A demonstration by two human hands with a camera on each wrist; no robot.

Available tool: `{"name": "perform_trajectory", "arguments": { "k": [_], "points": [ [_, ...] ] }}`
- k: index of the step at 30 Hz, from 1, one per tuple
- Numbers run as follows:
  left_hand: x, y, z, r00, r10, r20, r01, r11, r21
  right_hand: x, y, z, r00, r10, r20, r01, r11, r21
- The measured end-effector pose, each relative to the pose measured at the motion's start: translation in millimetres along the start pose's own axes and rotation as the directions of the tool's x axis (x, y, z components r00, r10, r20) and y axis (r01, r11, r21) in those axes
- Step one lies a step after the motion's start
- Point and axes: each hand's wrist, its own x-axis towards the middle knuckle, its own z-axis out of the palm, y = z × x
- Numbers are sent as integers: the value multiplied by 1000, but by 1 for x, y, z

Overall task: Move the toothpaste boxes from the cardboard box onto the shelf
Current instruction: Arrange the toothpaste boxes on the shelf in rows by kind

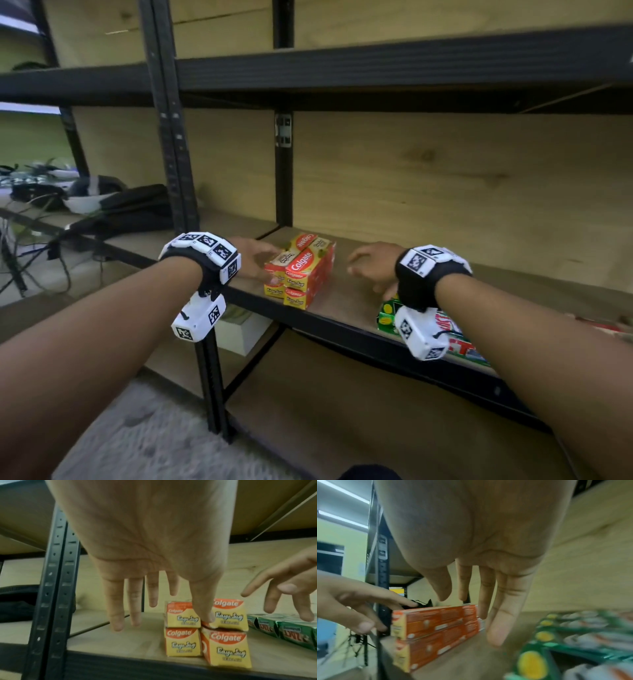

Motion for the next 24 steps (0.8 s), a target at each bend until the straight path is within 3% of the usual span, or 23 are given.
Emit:
{"name": "perform_trajectory", "arguments": {
  "k": [3, 6, 12, 18, 24],
  "points": [
    [2, -6, 13, 997, -50, -52, 47, 997, -65, 9, -26, 30, 993, 50, 106, -82, 944, 320],
    [6, -7, 21, 997, -27, -78, 19, 994, -105, 22, -42, 52, 991, 17, 133, -76, 888, 453],
    [19, -21, 36, 989, 75, -128, -110, 950, -292, 44, -54, 72, 987, -8, 159, -84, 824, 561],
    [28, -19, 40, 994, 63, -84, -95, 879, -467, 55, -53, 77, 986, 16, 167, -117, 779, 616],
    [37, -25, 43, 995, 51, -86, -85, 881, -465, 71, -56, 84, 992, 31, 120, -99, 785, 611]
  ]
}}
